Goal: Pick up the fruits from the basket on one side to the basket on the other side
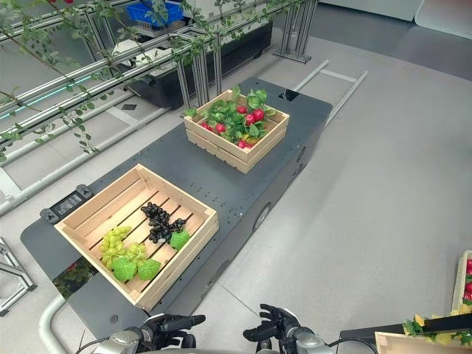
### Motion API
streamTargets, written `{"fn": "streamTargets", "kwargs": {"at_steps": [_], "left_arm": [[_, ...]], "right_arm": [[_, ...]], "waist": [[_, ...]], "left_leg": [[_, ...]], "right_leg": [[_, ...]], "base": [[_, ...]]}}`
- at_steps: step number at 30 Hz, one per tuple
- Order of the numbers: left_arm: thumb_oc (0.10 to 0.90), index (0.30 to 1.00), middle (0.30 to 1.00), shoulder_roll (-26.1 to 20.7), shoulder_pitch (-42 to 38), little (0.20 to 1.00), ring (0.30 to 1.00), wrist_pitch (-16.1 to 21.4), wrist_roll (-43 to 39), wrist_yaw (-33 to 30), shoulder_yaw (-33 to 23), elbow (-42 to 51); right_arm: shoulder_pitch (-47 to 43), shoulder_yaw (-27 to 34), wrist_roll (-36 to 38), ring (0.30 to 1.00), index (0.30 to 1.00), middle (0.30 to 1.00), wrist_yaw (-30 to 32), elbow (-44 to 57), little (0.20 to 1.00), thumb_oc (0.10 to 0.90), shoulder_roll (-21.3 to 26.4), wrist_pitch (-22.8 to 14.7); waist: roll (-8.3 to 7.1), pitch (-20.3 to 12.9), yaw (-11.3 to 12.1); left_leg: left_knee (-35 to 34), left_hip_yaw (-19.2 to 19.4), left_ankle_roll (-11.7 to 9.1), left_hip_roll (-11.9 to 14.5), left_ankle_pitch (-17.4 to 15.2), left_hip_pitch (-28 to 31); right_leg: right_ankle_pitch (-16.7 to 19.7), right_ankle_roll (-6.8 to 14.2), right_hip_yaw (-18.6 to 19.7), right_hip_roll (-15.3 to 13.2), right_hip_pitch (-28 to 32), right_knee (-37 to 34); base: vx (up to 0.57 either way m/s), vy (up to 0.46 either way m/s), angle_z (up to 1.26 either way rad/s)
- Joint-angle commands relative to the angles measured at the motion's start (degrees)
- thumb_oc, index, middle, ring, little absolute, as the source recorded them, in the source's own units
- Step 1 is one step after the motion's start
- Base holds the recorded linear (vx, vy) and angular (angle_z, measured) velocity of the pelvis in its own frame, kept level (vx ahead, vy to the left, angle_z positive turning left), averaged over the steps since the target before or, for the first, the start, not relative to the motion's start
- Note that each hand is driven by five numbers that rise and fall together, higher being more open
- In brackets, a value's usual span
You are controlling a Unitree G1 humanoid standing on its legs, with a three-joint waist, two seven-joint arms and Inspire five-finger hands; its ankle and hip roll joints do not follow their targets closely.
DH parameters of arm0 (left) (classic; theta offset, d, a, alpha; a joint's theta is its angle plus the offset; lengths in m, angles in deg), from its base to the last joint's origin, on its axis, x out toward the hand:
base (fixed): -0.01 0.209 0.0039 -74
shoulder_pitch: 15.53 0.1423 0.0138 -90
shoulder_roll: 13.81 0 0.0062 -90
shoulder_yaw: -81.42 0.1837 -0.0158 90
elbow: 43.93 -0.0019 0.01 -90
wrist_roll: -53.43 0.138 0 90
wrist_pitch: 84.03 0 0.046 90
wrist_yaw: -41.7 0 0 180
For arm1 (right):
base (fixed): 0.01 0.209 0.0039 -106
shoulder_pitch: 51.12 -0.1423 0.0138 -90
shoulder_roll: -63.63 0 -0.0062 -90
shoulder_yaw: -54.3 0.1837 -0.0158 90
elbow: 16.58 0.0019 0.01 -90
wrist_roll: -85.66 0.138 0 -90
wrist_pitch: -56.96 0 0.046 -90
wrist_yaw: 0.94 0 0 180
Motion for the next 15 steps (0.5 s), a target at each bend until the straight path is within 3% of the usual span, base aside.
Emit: {"fn": "streamTargets", "kwargs": {"at_steps": [1,6,11,14,15], "left_arm": [[0.8,0.9,0.9,0.8,-5.3,0.9,0.9,1.4,1.0,1.3,1.2,-3.2],[0.8,0.9,0.9,0.6,-5.7,0.9,0.9,-0.3,0.3,3.4,1.4,-3.4],[0.8,0.9,0.9,0.0,-6.1,0.9,0.9,-3.0,-2.8,12.7,1.6,0.2],[0.8,0.9,0.9,-2.2,-6.7,0.9,0.9,-1.9,-1.2,18.9,3.9,5.8],[0.8,0.9,0.9,-4.5,-7.4,0.9,0.9,-2.2,-2.5,22.5,6.0,11.7]], "right_arm": [[-3.5,-1.7,2.2,0.9,0.9,0.9,-0.5,-0.4,0.9,0.8,-0.9,-2.1],[-3.7,-1.7,1.6,0.9,0.9,0.9,-0.6,-0.4,0.9,0.8,-0.6,-1.7],[-3.8,-1.7,1.2,0.9,0.9,0.9,-0.4,0.5,0.9,0.8,-0.4,-0.9],[-4.2,-1.9,0.7,0.9,0.9,0.9,-0.9,1.2,0.9,0.8,0.5,-0.5],[-4.2,-2.4,-0.2,0.9,0.9,0.9,-1.7,1.8,0.9,0.8,1.4,0.3]], "waist": [[-2.3,0.2,-0.4],[-1.93,0.0,-0.9],[-1.45,0.0,-1.3],[-1.06,0.6,-1.5],[-0.8,0.8,-1.8]], "left_leg": [[0.1,3.0,1.8,-2.7,-3.1,1.3],[0.1,3.2,1.8,-2.6,-3.1,1.7],[0.1,4.2,1.8,-2.3,-3.2,2.5],[0.1,4.8,1.7,-1.9,-2.7,3.0],[0.1,5.2,1.8,-1.6,-2.7,3.3]], "right_leg": [[0.3,0.8,3.0,-1.6,0.9,0.2],[0.2,0.7,3.5,-1.6,1.1,0.2],[-0.3,0.6,3.3,-1.5,1.7,0.5],[-0.6,0.5,3.4,-1.4,1.6,1.4],[-0.9,0.3,3.4,-1.1,1.8,1.4]], "base": [[-0.01,-0.002,-0.08],[-0.01,-0.001,-0.03],[0.0,0.0,0.0],[0.01,-0.011,0.0],[0.03,-0.036,0.0]]}}
